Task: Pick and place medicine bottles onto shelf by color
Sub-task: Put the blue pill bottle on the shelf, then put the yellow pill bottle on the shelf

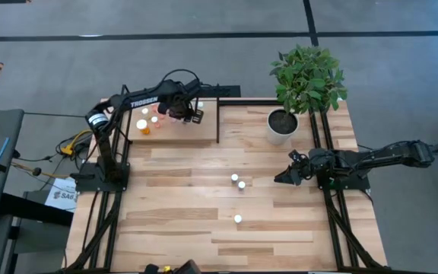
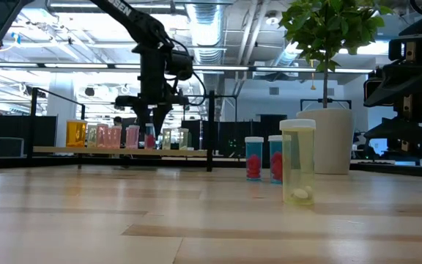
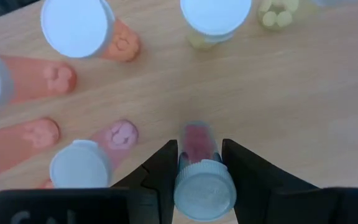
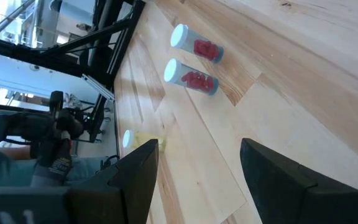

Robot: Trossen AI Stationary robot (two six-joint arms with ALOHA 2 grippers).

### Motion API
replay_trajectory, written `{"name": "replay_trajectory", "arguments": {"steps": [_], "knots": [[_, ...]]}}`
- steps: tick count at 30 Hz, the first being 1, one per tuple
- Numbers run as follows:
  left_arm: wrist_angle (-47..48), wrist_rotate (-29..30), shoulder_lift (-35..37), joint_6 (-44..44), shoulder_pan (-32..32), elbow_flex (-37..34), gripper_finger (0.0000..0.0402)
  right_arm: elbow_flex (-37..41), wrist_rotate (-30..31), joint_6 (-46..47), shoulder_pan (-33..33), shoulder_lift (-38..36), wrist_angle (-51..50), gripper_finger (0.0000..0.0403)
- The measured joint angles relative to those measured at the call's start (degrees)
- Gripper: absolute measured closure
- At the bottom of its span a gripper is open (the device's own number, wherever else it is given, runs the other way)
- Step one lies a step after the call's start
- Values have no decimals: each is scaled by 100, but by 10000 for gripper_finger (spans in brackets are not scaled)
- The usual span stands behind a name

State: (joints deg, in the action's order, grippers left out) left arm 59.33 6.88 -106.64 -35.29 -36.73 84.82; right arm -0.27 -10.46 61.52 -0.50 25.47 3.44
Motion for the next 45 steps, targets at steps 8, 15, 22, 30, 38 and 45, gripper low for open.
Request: {"name": "replay_trajectory", "arguments": {"steps": [8,15,22,30,38,45], "knots": [[-78,134,-128,-86,-11,4,296,1,0,0,0,0,0,153],[-193,301,-134,-72,-111,4,296,0,0,0,1,0,0,153],[-308,274,-134,-55,-242,2,296,2,2,0,-1,0,0,153],[-308,244,-134,-142,-238,2,296,0,0,0,1,2,0,153],[-347,309,-134,-144,-238,2,255,0,0,0,-1,0,0,153],[-232,255,-137,-142,-238,77,180,0,0,0,1,1,0,153]]}}
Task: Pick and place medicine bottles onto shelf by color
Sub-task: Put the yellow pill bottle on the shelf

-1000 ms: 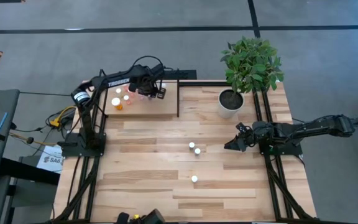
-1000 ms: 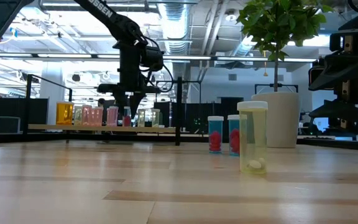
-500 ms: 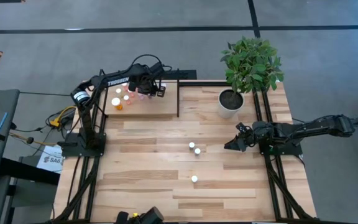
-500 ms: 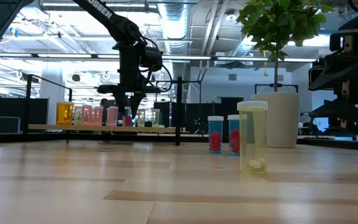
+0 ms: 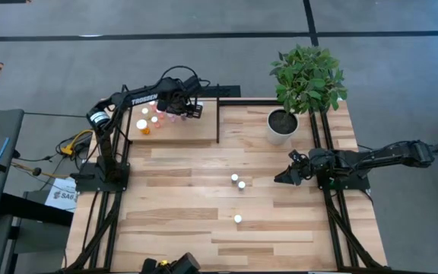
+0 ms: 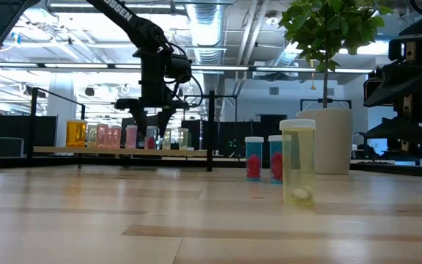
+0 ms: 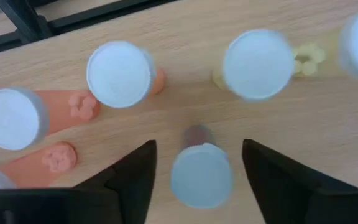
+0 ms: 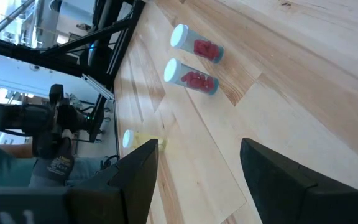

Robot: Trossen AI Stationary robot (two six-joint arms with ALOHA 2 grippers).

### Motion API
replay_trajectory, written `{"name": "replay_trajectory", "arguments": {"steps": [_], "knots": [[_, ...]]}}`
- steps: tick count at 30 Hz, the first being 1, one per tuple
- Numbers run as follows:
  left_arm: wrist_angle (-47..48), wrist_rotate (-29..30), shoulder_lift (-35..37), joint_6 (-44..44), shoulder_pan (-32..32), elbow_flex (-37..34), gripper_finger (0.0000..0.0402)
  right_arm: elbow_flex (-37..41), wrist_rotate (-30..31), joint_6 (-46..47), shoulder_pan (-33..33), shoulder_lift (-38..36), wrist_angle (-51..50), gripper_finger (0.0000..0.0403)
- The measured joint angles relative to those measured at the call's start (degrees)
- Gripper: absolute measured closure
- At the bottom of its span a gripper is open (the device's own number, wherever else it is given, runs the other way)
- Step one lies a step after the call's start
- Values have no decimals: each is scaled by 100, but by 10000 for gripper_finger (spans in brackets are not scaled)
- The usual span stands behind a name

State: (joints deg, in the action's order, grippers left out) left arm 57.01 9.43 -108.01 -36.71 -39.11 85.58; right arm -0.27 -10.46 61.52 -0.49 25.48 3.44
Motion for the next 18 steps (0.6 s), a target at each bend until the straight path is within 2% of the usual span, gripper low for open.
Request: {"name": "replay_trajectory", "arguments": {"steps": [8,18], "knots": [[503,-15,0,240,0,529,124,1,0,0,-1,-1,0,153],[1321,-163,0,444,166,1403,113,-1,0,0,-2,-1,0,153]]}}
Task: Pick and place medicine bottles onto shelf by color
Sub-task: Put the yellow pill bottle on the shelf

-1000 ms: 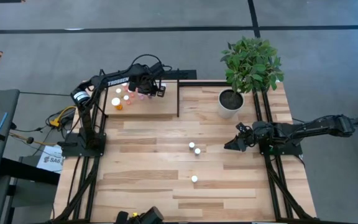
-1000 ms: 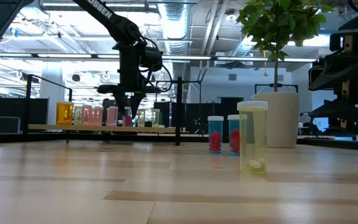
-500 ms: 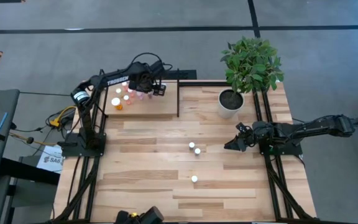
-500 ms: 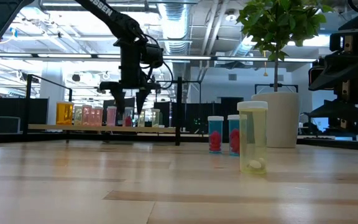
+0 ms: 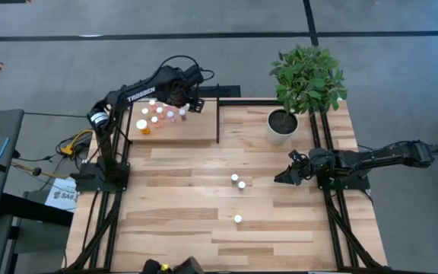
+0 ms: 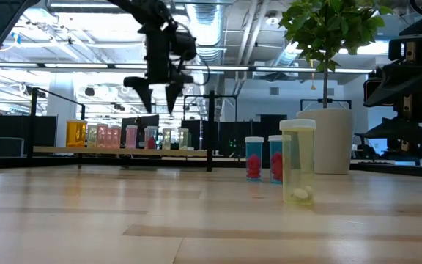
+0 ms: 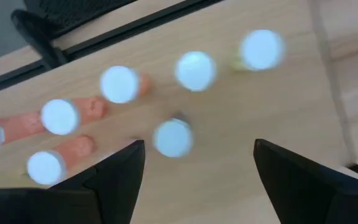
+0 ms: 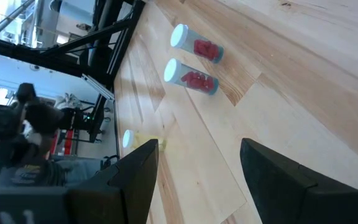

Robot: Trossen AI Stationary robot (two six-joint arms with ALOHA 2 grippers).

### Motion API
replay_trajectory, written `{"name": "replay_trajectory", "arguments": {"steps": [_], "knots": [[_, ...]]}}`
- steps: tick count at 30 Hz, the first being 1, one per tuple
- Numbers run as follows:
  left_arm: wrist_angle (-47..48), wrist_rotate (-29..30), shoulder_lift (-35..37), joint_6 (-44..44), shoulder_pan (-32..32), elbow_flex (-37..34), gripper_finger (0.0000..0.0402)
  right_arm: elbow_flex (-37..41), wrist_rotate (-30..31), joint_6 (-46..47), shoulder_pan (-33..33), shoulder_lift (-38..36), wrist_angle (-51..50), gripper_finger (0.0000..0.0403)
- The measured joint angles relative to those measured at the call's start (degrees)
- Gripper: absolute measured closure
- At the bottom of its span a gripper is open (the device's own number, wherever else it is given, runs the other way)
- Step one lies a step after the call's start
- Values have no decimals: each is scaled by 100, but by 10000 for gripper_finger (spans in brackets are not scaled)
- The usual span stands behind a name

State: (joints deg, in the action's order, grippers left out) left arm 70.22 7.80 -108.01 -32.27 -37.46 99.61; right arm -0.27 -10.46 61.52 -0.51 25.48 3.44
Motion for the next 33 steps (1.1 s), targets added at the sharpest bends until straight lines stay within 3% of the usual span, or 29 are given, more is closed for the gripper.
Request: {"name": "replay_trajectory", "arguments": {"steps": [15,27,33], "knots": [[189,770,11,-695,1902,1081,113,0,2,0,1,1,0,153],[-691,1400,14,-1265,3884,1126,113,0,0,0,0,0,0,153],[-743,1941,-104,-2079,4505,1132,113,2,0,0,2,2,0,153]]}}
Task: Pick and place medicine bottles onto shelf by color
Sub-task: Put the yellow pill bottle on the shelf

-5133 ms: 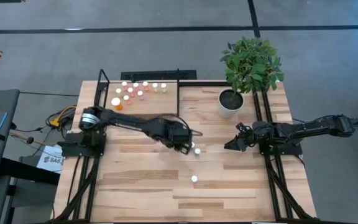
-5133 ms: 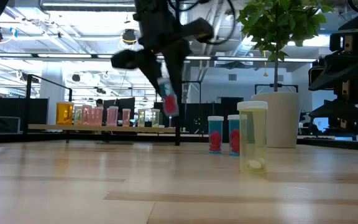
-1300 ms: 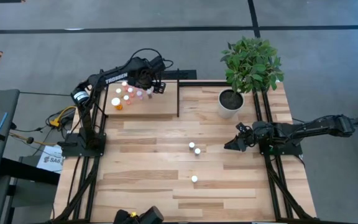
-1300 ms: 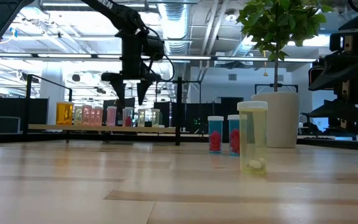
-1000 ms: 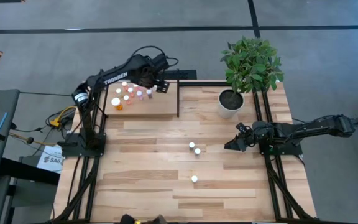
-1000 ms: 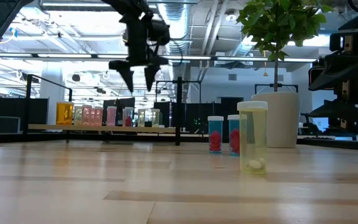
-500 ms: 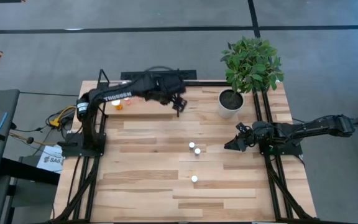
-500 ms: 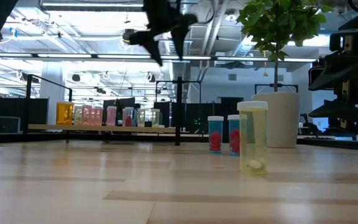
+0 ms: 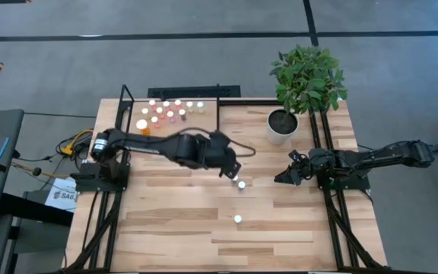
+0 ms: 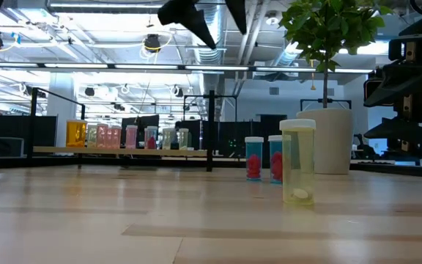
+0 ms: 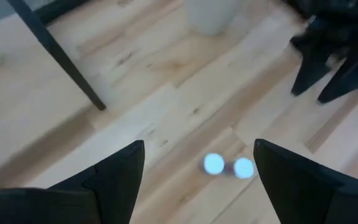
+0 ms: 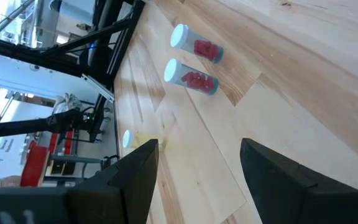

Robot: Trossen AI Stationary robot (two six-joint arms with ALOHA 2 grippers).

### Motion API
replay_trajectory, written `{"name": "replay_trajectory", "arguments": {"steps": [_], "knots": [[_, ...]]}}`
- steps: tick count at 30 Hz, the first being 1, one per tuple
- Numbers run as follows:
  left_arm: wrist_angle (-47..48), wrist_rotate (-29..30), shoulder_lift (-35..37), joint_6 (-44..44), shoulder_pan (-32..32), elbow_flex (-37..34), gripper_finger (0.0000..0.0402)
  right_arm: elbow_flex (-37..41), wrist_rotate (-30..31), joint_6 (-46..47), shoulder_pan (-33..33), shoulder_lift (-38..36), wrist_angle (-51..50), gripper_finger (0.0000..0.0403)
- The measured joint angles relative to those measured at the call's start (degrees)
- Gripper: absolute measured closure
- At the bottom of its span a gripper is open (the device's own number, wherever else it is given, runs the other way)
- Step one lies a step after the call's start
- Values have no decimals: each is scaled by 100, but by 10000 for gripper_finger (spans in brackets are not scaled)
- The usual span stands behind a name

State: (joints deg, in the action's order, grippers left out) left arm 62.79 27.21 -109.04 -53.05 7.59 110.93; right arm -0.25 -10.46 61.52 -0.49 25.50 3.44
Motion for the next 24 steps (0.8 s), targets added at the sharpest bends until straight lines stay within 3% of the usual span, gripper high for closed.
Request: {"name": "replay_trajectory", "arguments": {"steps": [13,19,24], "knots": [[-862,-398,-910,-866,726,-8,113,0,2,0,-2,7,2,153],[-1244,-485,-1018,-557,1112,-13,113,-1,2,0,-2,9,6,153],[-1417,-155,-1018,-211,1445,-11,113,0,2,0,0,9,6,153]]}}
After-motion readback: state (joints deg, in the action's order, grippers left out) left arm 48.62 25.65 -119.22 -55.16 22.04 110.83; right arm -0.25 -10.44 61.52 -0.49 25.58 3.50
